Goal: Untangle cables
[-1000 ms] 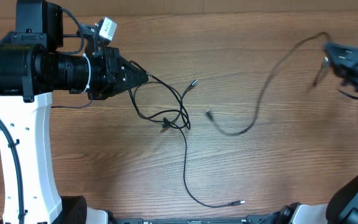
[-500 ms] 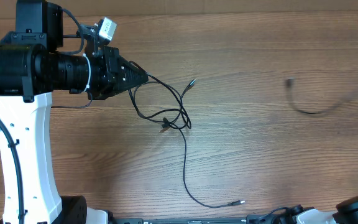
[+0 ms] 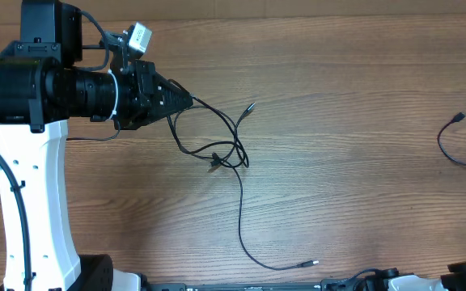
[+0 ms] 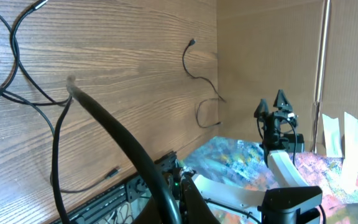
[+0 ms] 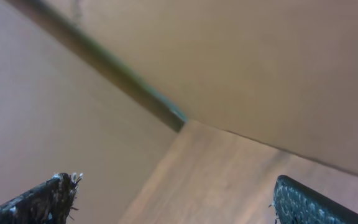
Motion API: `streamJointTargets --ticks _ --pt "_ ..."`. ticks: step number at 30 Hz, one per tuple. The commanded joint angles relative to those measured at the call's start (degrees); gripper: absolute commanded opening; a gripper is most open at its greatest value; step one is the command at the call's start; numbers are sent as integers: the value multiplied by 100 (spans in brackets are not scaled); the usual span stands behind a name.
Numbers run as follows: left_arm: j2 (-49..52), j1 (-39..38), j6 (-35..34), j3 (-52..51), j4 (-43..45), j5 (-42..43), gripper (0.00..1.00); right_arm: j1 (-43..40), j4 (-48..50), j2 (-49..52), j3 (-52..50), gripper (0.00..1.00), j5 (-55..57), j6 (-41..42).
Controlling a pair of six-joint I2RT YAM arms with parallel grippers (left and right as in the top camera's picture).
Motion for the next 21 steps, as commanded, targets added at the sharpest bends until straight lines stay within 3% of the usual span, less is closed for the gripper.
streamJointTargets --ticks 1,5,9,13,21 --pt "-131 -46 50 98 -9 4 5 247 247 44 131 100 -717 -61" --pt "-131 -44 70 98 -9 9 5 632 282 44 131 100 -1097 -57" --pt "-131 -44 72 98 -9 9 6 1102 -369 44 125 100 -918 -63" --pt "-131 -44 70 98 -9 15 7 1526 -1790 44 122 100 232 -63" --pt "-131 -44 70 98 -9 24 13 1589 -3689 42 125 100 3001 310"
